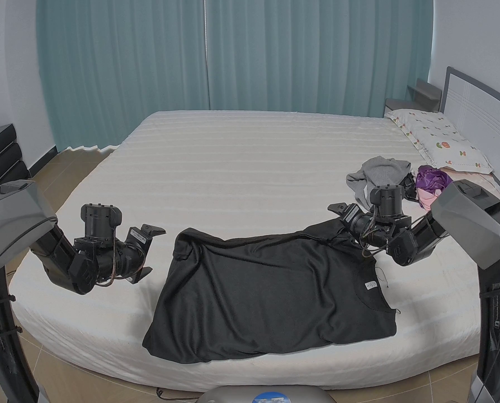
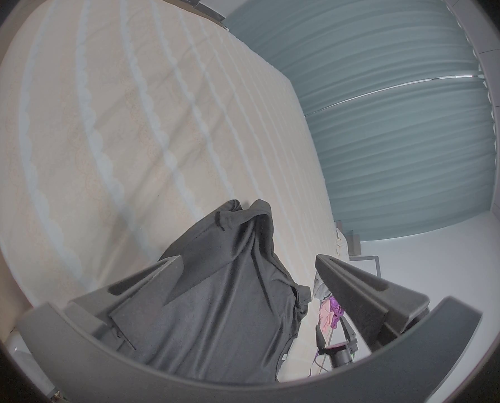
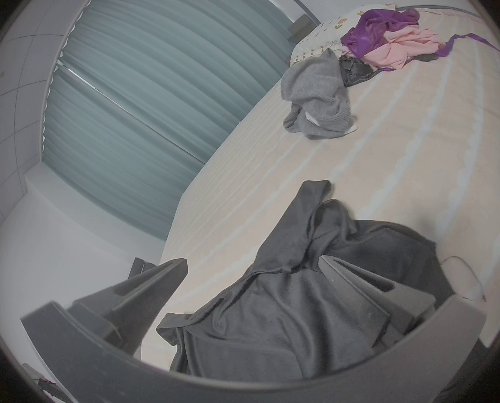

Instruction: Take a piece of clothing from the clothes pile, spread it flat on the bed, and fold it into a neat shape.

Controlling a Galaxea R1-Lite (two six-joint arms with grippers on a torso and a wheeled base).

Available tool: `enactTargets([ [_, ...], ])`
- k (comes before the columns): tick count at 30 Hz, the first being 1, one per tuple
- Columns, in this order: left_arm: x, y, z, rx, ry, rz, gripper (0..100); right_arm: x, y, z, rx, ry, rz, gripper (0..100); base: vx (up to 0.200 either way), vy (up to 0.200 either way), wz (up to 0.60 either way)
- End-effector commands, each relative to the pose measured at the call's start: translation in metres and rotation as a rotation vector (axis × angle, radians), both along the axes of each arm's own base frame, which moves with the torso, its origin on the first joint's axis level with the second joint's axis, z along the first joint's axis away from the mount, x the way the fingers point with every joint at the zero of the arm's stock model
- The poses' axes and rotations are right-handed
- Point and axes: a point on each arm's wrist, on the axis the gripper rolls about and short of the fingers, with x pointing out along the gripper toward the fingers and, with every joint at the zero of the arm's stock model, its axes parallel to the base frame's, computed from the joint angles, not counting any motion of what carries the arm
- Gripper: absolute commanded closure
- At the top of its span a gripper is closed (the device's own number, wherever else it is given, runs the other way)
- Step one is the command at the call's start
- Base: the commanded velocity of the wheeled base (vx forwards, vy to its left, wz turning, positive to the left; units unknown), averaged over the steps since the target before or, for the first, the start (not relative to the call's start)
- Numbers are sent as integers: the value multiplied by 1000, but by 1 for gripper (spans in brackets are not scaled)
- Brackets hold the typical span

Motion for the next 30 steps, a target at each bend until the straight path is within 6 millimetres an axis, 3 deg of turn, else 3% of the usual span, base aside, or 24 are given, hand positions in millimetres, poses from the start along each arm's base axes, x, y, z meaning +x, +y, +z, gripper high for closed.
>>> enactTargets([
  [1,-15,1,5,-13,-31,-3,0,21,16,-23,-14,42,13,0,0,0,0],
  [10,-20,0,-1,-14,-23,-12,0,39,22,-36,-31,106,10,0,67,0,0],
  [20,-22,0,-3,-20,-21,-24,0,45,23,-44,-48,164,6,0,0,0,0],
  [30,-21,0,-7,-19,-9,-23,0,40,13,-25,-64,237,-21,0,0,0,0],
])
